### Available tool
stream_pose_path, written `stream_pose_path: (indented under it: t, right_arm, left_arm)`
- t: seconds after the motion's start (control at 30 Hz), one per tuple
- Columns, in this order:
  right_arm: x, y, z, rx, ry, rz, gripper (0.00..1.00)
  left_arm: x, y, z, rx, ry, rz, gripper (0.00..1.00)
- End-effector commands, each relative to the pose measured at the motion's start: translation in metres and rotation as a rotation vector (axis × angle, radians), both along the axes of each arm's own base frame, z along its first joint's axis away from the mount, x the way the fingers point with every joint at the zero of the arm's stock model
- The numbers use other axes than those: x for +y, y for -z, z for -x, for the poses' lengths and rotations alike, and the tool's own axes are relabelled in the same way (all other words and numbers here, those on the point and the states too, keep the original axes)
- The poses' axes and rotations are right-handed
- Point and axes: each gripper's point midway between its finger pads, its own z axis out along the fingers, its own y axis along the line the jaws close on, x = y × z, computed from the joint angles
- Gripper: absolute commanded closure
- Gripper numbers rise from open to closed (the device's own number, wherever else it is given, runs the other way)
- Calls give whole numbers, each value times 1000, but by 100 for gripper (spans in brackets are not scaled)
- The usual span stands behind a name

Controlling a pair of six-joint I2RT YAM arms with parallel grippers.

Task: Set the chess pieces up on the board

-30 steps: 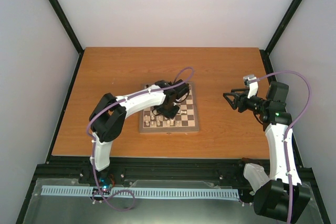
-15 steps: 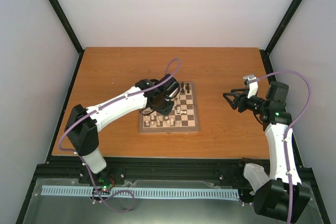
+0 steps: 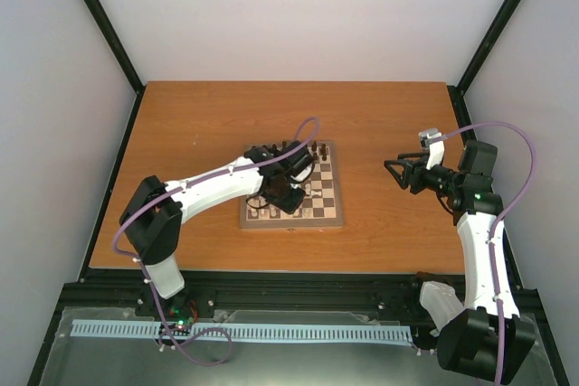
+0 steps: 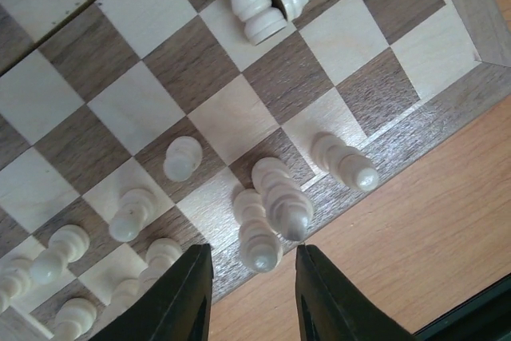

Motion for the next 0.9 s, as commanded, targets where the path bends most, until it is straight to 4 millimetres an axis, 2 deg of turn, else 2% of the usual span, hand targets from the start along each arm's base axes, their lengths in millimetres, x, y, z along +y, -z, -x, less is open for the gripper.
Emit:
stream_pose_path:
  t: [0.0,0.13,0.5,0.87]
  right_arm:
    - [0,-11,0,-30,-13,2,46]
    - [1,-11,0,-28,-14,1,46]
    - [1,-12,1,-31,-20,1,46]
    - [1,-12,1,-31,-18,0,46]
  left_arm:
    - [-17,3,-1,1,39,26,71]
    - [-18,10,0,11,43,-4,73]
    - [-5,19,1,3,33,-73,75]
    - [-6,1,-4,-70,36,-22,68]
